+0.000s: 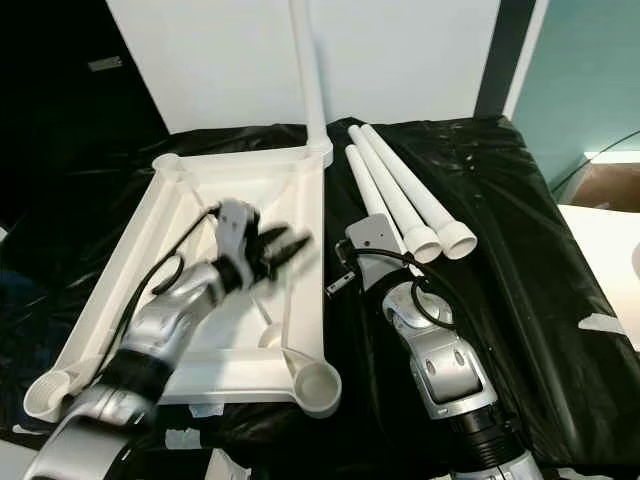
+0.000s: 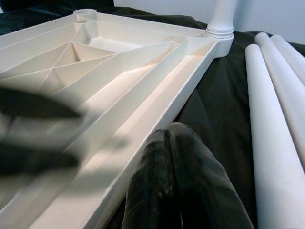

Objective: Building children table

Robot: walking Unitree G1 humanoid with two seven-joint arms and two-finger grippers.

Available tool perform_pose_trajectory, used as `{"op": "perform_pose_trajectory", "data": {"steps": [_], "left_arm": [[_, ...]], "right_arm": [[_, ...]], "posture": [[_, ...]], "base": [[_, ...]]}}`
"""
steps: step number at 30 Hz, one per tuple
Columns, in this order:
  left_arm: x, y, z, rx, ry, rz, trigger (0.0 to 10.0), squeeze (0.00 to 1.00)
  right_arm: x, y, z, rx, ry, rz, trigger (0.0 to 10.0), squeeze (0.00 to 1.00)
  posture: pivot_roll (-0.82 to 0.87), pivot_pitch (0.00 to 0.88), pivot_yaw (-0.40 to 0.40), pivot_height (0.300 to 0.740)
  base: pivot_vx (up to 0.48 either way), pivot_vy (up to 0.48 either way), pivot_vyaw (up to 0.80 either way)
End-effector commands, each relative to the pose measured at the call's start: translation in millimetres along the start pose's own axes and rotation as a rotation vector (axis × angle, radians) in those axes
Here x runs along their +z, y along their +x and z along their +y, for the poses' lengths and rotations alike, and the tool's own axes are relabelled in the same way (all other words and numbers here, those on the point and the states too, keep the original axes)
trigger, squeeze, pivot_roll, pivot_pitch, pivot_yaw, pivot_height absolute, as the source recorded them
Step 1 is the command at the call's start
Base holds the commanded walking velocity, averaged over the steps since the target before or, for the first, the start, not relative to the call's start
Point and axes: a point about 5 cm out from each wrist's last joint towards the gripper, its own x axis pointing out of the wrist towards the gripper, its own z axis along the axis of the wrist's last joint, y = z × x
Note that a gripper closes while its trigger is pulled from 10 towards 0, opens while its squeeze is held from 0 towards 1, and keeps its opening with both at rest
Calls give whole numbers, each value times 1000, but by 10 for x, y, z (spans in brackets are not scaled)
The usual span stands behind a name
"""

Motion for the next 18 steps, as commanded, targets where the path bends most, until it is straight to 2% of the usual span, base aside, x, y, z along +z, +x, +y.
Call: {"op": "perform_pose_trajectory", "data": {"steps": [1, 2, 3, 4, 9, 10, 15, 18], "left_arm": [[-26, -83, -48, -76, -7, 33, 10000, 353], [-39, -138, -69, -91, -12, 37, 10000, 824], [-39, -138, -69, -91, -12, 37, 10000, 824], [-45, -249, -118, -122, -14, 49, 10000, 1000], [-55, -328, -129, -129, 14, 77, 10000, 1000], [-82, -421, -98, -138, 23, 116, 10000, 1000], [-84, -545, -92, -170, 14, 153, 10000, 1000], [-109, -714, -127, -233, 9, 215, 10000, 1000]], "right_arm": [[-27, -1, 33, 11, -2, 8, 10000, 0], [-27, -3, 37, 11, -1, 8, 10000, 0], [-27, -3, 37, 11, -1, 8, 10000, 0], [-26, -3, 41, 11, 0, 9, 10000, 0], [-23, 2, 39, 12, 0, 8, 10000, 0], [-25, 5, 37, 13, 0, 9, 10000, 0], [-29, 3, 30, 12, -1, 10, 10000, 0], [-33, -1, 27, 9, -1, 11, 10000, 0]], "posture": [[-9, 0, 104, 740], [-9, 0, 104, 740], [-9, 0, 104, 740], [-5, 0, 101, 740], [-2, 0, 99, 740], [-2, 0, 98, 740], [-2, 0, 98, 740], [-5, 0, 98, 740]], "base": [[0, 0, 0], [0, 0, 0], [0, 0, 0], [0, 0, 0], [0, 0, 0], [0, 0, 0], [0, 0, 0], [0, 0, 0]]}}
